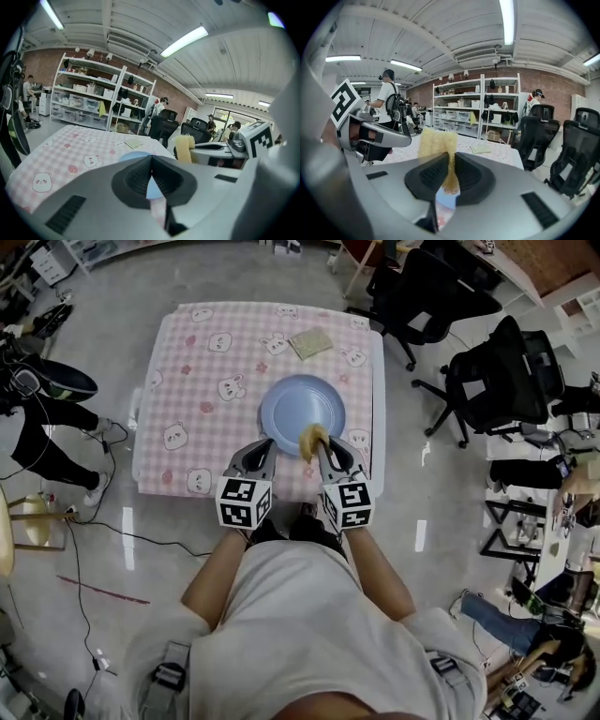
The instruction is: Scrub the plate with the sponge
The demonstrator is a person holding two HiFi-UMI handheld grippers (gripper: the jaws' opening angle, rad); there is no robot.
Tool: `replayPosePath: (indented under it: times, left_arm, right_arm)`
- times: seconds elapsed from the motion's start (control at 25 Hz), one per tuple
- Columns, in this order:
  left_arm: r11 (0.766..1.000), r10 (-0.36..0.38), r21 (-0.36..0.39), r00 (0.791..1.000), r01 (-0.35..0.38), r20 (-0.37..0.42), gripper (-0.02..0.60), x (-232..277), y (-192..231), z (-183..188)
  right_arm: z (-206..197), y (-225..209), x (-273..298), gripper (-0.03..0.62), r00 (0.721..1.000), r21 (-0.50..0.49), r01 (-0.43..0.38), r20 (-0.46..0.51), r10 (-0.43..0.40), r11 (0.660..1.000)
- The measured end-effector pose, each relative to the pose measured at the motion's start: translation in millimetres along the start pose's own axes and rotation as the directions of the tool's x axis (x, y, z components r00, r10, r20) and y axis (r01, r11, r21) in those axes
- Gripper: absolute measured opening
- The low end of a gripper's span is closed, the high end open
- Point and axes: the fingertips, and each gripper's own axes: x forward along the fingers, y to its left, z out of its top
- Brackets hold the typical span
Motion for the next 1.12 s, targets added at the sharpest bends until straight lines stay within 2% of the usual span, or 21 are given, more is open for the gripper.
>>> replayPosePath:
  times: [0.16,0.4,0.64,0.76,0.96,1.12]
  left_arm:
    - [0.998,0.066,0.017,0.994,-0.068,0.085,0.011,-8,-2,32]
    - [0.99,0.087,0.091,0.981,-0.104,0.173,0.011,-15,-22,82]
    - [0.982,0.09,0.133,0.949,-0.135,0.301,0.011,-33,-44,141]
    - [0.97,0.088,0.182,0.932,-0.16,0.352,0.011,-39,-53,167]
    - [0.964,0.103,0.185,0.907,-0.192,0.408,0.011,-49,-57,188]
    - [0.964,0.112,0.178,0.906,-0.199,0.408,0.011,-48,-55,191]
  right_arm:
    - [31,-13,-2,0.043,0.997,-0.03,-0.031,0.071,0.033,0.999]
    - [92,-43,-27,0.043,0.975,-0.066,0.0,0.223,0.015,0.998]
    - [146,-65,-48,0.044,0.945,-0.091,0.026,0.326,0.005,0.995]
    - [170,-75,-59,0.044,0.925,-0.091,0.039,0.38,-0.001,0.995]
    - [188,-85,-68,0.044,0.911,-0.095,0.062,0.412,-0.017,0.994]
    - [189,-87,-68,0.044,0.91,-0.096,0.061,0.415,-0.016,0.994]
